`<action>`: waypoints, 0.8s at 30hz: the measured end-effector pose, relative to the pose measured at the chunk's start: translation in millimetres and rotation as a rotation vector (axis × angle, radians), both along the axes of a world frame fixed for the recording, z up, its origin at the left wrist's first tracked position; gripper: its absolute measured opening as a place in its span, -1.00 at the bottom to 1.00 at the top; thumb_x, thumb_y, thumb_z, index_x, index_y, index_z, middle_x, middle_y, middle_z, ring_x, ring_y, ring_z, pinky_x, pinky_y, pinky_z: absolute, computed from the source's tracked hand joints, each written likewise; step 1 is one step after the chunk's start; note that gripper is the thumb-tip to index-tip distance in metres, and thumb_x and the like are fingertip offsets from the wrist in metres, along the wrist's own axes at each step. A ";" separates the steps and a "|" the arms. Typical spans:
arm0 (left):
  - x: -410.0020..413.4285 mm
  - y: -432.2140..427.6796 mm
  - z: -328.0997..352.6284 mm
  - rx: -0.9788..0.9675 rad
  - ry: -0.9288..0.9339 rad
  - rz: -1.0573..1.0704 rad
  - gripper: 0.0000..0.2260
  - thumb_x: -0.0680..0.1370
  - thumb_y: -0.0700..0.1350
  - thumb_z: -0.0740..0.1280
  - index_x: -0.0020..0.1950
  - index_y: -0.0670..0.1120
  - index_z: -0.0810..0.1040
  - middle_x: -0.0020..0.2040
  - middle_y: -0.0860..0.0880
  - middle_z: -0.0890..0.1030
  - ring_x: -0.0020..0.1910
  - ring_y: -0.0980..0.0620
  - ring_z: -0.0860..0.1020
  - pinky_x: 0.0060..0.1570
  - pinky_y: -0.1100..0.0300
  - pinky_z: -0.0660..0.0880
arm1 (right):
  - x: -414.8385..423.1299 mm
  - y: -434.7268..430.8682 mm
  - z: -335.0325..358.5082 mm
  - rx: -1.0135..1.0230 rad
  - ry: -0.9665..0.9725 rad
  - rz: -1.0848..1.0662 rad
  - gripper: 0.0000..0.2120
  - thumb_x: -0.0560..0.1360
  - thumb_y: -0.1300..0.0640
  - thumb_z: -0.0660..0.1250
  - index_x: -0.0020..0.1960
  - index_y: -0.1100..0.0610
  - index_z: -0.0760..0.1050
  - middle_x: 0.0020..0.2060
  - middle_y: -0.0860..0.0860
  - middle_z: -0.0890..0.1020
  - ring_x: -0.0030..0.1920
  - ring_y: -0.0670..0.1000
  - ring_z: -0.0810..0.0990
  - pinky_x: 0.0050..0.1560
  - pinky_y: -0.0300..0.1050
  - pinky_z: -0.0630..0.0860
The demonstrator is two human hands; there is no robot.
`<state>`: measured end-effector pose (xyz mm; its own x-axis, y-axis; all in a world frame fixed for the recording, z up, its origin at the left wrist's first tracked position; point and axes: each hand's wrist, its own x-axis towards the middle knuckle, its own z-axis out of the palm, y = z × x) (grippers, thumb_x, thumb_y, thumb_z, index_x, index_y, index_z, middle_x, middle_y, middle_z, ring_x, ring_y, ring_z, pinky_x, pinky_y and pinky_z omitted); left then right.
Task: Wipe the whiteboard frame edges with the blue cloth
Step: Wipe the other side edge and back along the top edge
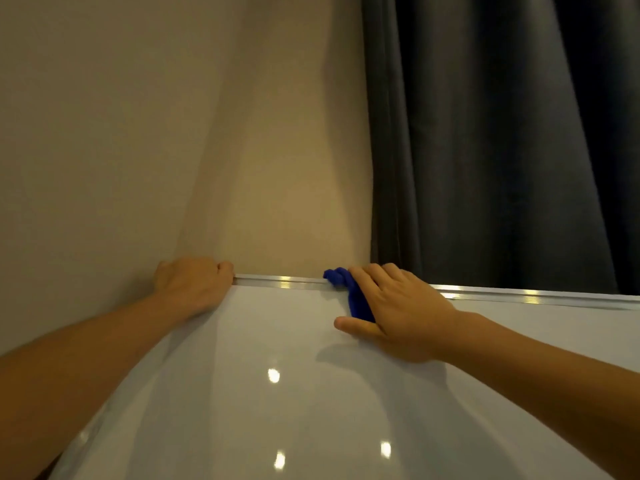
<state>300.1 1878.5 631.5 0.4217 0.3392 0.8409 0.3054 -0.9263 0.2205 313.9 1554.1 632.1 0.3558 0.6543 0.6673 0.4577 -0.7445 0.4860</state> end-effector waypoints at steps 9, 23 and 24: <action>19.7 -125.5 26.0 0.349 0.188 -0.325 -0.79 0.63 -0.02 -0.02 -0.12 0.00 0.34 0.08 -0.16 0.54 0.00 -0.16 0.49 -0.03 -0.02 0.44 | 2.5 19.8 -13.5 -0.004 -0.038 -0.034 0.07 0.30 -0.61 -0.37 0.58 0.09 -0.10 0.51 0.06 0.20 0.50 0.14 0.12 0.52 0.23 -0.16; 22.0 -127.9 13.9 0.396 0.080 -0.210 -0.76 0.61 0.02 0.00 -0.22 0.08 0.33 -0.05 -0.01 0.58 -0.16 -0.03 0.48 -0.17 0.07 0.40 | 4.5 3.2 -12.6 0.015 0.022 -0.031 0.08 0.25 -0.61 -0.41 0.55 0.07 -0.35 0.59 0.03 -0.20 0.54 0.10 -0.36 0.47 0.30 -0.33; 19.8 -123.3 15.1 0.385 0.083 -0.201 -0.75 0.61 0.01 0.00 -0.24 0.08 0.31 -0.06 0.00 0.58 -0.19 -0.01 0.45 -0.20 0.08 0.37 | 5.4 -4.7 -8.8 0.021 0.019 -0.035 0.08 0.25 -0.61 -0.41 0.56 0.05 -0.33 0.59 0.02 -0.18 0.54 0.09 -0.34 0.48 0.28 -0.32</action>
<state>319.9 1755.2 646.6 0.5189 -0.0878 0.8503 0.1125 -0.9791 -0.1697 319.3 1549.4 623.3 0.3911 0.6275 0.6733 0.4403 -0.7700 0.4618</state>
